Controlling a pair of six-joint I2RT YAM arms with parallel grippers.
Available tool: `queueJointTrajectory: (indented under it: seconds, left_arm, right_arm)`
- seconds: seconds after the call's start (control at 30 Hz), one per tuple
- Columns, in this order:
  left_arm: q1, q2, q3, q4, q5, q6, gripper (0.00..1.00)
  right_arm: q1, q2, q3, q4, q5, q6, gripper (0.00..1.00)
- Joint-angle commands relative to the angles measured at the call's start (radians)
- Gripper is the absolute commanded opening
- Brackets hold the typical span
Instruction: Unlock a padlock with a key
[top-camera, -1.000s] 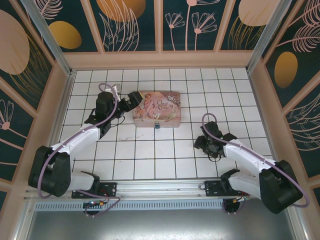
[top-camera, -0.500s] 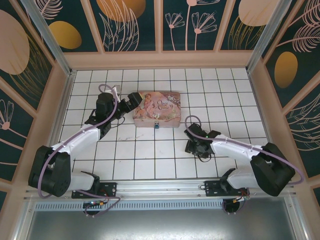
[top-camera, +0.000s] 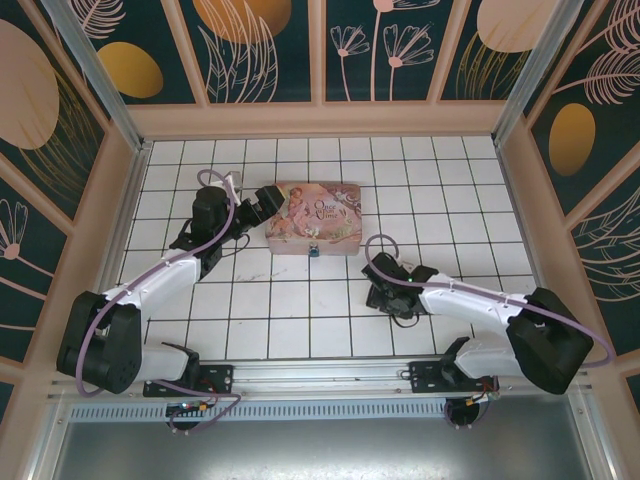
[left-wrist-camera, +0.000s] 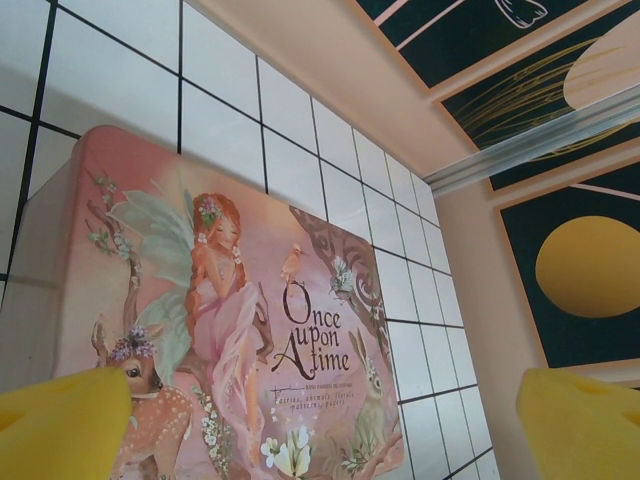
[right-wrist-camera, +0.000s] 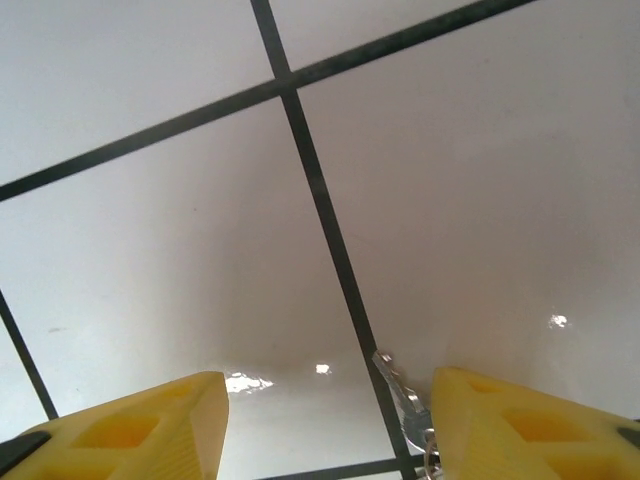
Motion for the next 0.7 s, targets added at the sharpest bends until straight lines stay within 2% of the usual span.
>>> queueJointTrajectory:
  seconds: [0.0, 0.27, 0.67]
  left_arm:
    - [-0.005, 0.013, -0.006, 0.033, 0.016, -0.008, 0.99]
    - [-0.005, 0.019, -0.002, 0.046, 0.027, -0.013, 0.99]
    - [-0.005, 0.021, -0.009, 0.059, 0.033, -0.019, 0.99]
  right_arm:
    - [0.02, -0.022, -0.022, -0.029, -0.006, 0.035, 0.56]
    - [0.026, -0.013, -0.04, -0.053, 0.009, 0.025, 0.54]
    - [0.035, 0.003, -0.004, -0.123, 0.031, 0.0, 0.56]
